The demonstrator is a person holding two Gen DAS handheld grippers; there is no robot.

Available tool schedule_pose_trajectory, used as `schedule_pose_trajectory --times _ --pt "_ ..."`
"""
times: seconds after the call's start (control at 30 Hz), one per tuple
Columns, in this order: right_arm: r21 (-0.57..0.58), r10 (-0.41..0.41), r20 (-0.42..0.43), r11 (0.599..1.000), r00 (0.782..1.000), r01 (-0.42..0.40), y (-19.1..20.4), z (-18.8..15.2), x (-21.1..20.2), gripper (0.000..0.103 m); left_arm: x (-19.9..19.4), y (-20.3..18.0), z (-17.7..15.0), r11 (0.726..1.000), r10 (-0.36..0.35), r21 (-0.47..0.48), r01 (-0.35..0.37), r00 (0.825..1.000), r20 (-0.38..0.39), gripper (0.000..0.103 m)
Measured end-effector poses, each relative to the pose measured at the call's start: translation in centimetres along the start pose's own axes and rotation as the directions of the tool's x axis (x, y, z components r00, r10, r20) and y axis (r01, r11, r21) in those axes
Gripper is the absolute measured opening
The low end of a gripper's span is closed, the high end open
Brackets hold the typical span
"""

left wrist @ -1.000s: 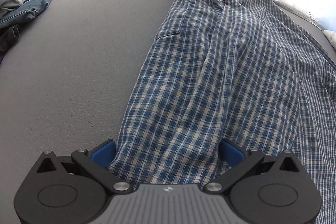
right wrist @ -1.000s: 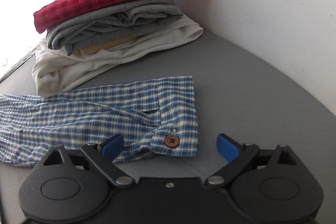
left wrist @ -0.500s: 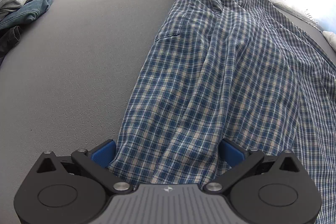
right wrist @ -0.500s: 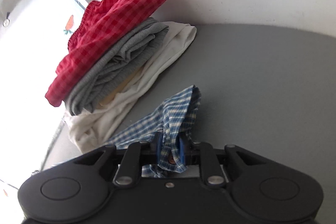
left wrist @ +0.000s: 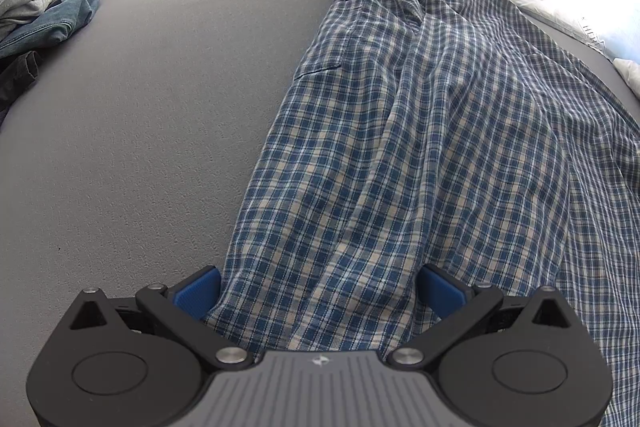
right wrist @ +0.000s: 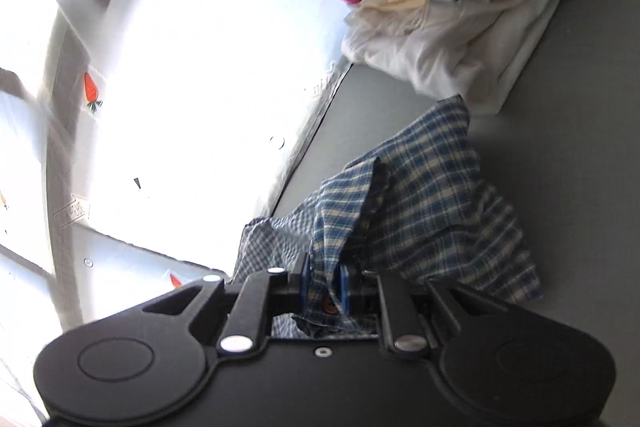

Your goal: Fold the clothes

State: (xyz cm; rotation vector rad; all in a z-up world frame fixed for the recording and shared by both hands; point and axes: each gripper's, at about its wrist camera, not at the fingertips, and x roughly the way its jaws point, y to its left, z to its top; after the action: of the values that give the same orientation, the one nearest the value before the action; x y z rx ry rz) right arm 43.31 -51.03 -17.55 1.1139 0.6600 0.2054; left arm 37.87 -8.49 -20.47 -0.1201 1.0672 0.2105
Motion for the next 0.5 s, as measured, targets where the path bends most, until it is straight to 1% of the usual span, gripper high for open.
schedule_pose_trajectory --times 0.07,0.1,0.17,0.2,0.27,0.33,0.37,0.43,0.47,0.5 --pt "0.001 0.065 -0.104 0.998 0.992 -0.065 1.7 -1.9 2.8 0.015 0.0 0.0 -0.1 1.000 -0.002 0.002 0.002 1.000 0.005 0.103" --pt "0.005 0.097 -0.152 0.995 0.984 -0.097 2.5 -2.8 4.0 0.015 0.0 0.1 -0.1 1.000 -0.003 0.003 0.003 1.000 0.007 0.103" --pt "0.017 0.160 -0.246 0.987 0.956 -0.161 4.1 -4.7 6.5 0.015 0.0 0.1 -0.1 1.000 -0.004 0.004 0.004 1.000 0.009 0.103" --pt "0.012 0.171 -0.291 0.985 0.941 -0.175 4.8 -5.6 7.6 0.017 0.0 0.1 -0.1 1.000 -0.005 0.005 0.004 1.000 0.010 0.103" --pt "-0.054 0.111 -0.366 0.989 0.924 -0.140 5.7 -7.1 9.0 0.020 0.1 0.1 -0.1 1.000 -0.005 0.006 0.005 1.000 0.012 0.103" --pt "-0.108 0.048 -0.401 0.989 0.915 -0.099 5.9 -8.1 9.3 0.033 0.1 0.1 -0.1 1.000 -0.006 0.007 0.006 1.000 0.014 0.103" --pt "-0.123 0.037 -0.397 0.988 0.917 -0.093 5.9 -8.2 9.0 0.036 0.1 0.2 -0.1 1.000 -0.006 0.007 0.006 1.000 0.014 0.103" --pt "-0.181 -0.003 -0.369 0.981 0.929 -0.069 5.7 -8.0 7.9 0.054 0.1 0.1 -0.1 1.000 -0.005 0.006 0.005 1.000 0.014 0.103" --pt "-0.228 -0.030 -0.346 0.972 0.938 -0.053 5.8 -7.9 7.3 0.057 0.2 0.1 -0.1 1.000 -0.004 0.005 0.004 1.000 0.014 0.103" --pt "-0.283 -0.062 -0.318 0.959 0.946 -0.032 5.8 -7.8 6.6 0.063 0.2 0.1 -0.1 1.000 -0.004 0.005 0.004 1.000 0.014 0.103"
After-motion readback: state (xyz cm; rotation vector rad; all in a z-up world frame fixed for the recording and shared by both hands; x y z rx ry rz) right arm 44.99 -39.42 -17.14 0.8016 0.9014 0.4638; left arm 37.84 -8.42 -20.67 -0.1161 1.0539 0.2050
